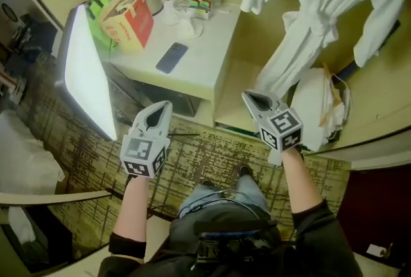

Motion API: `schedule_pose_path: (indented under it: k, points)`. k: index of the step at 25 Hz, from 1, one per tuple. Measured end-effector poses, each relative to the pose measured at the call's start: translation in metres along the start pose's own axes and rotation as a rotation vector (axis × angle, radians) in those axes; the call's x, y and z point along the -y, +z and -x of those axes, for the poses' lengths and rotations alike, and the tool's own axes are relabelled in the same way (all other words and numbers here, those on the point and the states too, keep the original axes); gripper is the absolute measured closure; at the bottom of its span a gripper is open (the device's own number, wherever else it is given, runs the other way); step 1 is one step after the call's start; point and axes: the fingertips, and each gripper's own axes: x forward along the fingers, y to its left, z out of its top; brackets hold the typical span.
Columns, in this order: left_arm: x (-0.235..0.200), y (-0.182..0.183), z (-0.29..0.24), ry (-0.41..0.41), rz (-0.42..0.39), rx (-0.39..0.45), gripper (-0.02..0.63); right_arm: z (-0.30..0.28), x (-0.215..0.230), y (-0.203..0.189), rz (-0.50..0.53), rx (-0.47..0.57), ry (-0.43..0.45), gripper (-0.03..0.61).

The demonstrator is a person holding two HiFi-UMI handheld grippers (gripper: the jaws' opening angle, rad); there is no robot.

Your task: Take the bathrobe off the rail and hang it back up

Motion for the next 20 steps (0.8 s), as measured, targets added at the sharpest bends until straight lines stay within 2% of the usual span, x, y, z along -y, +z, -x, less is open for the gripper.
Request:
schedule_pose_path:
  k: [5,9,13,20]
  points:
    - [0.067,0.014,-0.069,-0.203,-0.019,0.003,0.611,0.091,0.062,-0.022,-0.113,-0.009,-0.252,0.561]
    - [0.114,0.025,-0.1,-0.285,-0.046,0.001,0.611,0.15,0.109,-0.057,-0.172,-0.011,-0.388,0.561]
    - [0.151,0.029,-0.117,-0.34,-0.055,-0.017,0.611,0.179,0.138,-0.083,-0.198,-0.014,-0.436,0.561]
    - [0.173,0.038,-0.143,-0.341,-0.06,-0.033,0.611,0.186,0.161,-0.1,-0.243,-0.034,-0.437,0.561]
